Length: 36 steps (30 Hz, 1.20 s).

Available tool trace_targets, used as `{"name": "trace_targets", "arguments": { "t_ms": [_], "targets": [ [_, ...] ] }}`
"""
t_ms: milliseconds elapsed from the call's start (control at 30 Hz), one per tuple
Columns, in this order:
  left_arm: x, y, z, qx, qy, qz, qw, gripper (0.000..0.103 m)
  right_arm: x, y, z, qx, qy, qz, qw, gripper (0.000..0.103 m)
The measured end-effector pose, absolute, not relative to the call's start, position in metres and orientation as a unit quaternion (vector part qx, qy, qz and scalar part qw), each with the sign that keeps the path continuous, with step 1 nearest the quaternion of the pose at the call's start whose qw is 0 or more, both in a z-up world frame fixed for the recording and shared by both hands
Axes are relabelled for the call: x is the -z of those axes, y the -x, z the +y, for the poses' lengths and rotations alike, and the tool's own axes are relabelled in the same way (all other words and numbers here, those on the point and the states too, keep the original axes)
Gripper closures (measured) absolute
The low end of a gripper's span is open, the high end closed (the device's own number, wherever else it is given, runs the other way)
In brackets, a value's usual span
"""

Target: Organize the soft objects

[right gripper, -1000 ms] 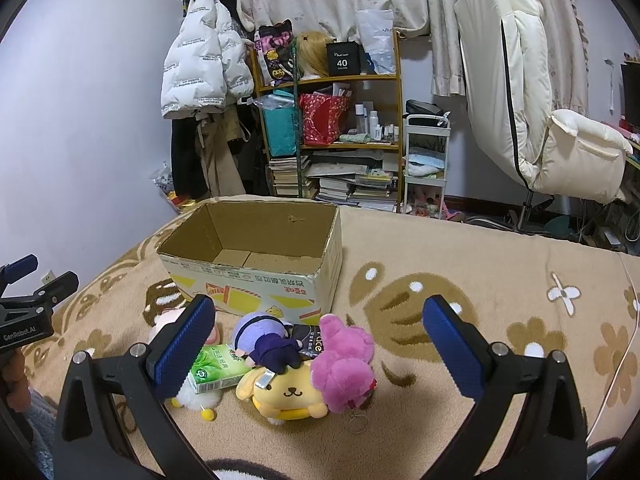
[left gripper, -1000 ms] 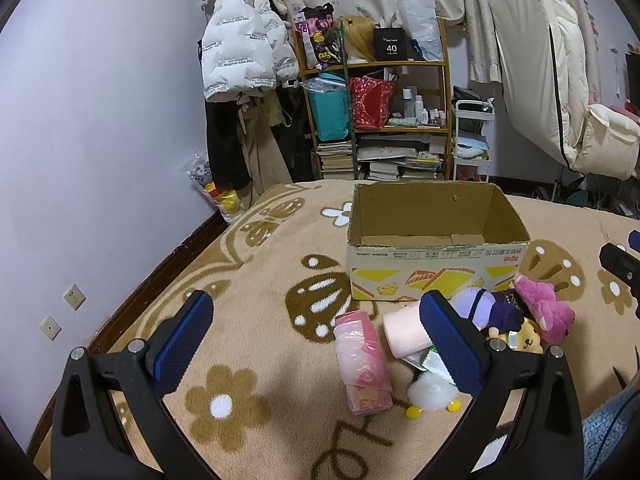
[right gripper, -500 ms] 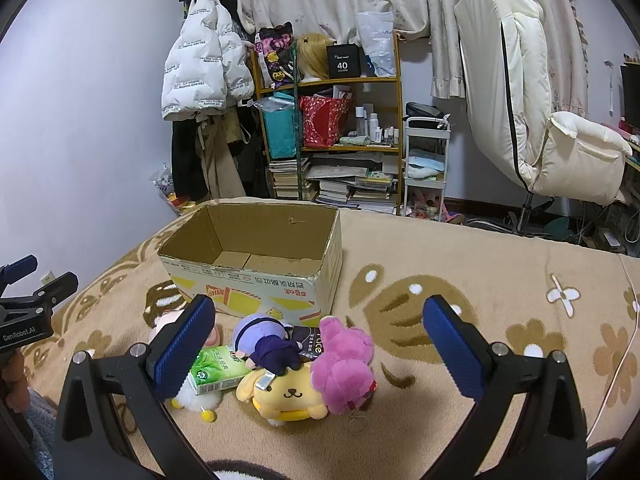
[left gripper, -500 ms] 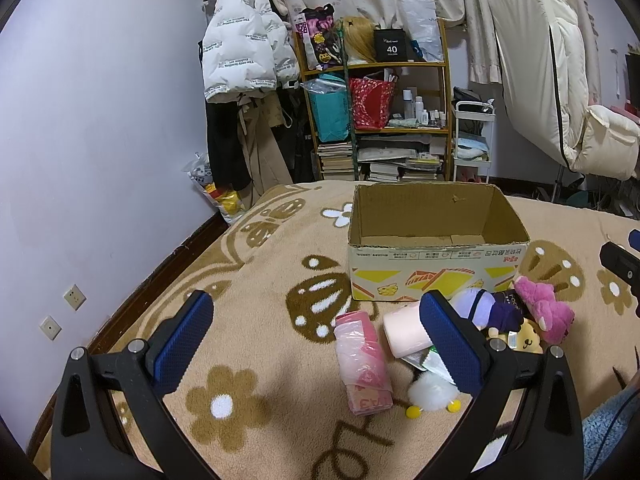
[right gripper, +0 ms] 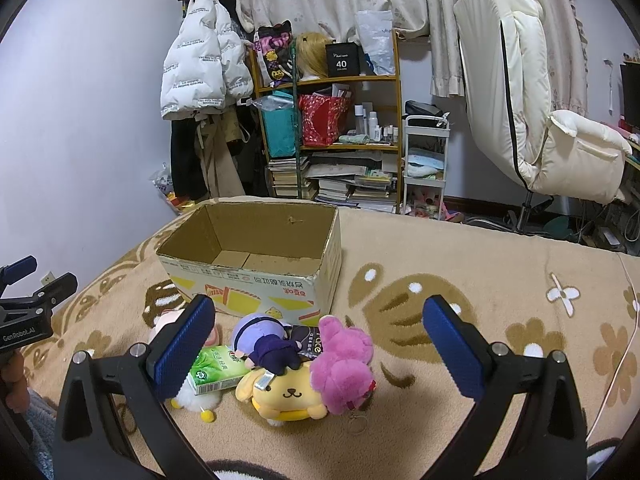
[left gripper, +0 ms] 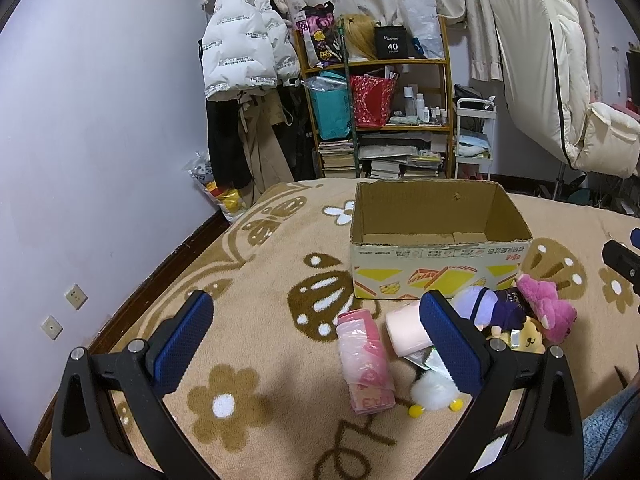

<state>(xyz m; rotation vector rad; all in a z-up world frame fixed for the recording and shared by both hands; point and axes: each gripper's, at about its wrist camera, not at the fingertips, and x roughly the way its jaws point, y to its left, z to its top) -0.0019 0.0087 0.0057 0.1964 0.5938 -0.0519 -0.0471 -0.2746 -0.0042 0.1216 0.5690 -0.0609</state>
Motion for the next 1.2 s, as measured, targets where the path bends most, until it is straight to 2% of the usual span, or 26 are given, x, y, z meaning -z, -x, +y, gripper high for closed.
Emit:
{"name": "trace_targets", "arguments": {
  "t_ms": [200,400,600,1200],
  "targets": [
    [-0.006,-0.002,0.006,0.03,-0.105,0.298,0.948,0.001,0.004,0.045,-0.28,0.024,-0.077,0.284,0.955,0.0],
    [-0.004,-0.02,-0.004,0.029,-0.099,0.31,0.945,0.001,0.011,0.034,-0.299,0.014,-0.14,0.3,0.944,0.0],
    [0.002,-0.046,-0.017,0.035,-0.089,0.33,0.939,0.001,0.023,0.011,-0.297,0.021,-0.138,0.325,0.935,0.0],
    [0.083,-0.102,-0.059,0.065,-0.119,0.435,0.89,0.001,0.083,-0.048,-0.31,0.031,-0.155,0.43,0.889,0.0]
  ]
}}
